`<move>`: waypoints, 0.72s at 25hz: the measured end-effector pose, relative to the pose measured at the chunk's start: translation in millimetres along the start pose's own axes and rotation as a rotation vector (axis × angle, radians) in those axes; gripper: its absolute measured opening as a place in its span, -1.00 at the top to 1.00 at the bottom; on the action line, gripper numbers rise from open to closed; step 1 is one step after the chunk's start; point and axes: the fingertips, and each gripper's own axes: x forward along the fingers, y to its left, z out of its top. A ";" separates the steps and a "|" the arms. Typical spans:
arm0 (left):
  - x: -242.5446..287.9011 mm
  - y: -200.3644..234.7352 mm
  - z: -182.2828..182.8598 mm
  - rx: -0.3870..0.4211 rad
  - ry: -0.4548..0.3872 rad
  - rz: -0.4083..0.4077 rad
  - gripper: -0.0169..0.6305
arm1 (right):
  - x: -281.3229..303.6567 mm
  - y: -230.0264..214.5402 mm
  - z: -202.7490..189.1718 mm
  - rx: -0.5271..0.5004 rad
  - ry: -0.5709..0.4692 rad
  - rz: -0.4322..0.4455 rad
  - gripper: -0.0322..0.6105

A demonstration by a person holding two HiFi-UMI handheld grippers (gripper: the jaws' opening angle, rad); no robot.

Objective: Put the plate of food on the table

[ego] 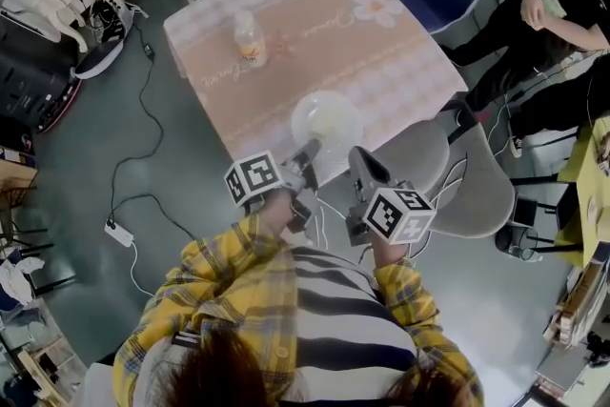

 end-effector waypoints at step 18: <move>107.2 5.7 87.7 -0.049 -0.046 0.016 0.91 | 98.1 -53.0 46.7 0.016 0.055 -0.056 0.91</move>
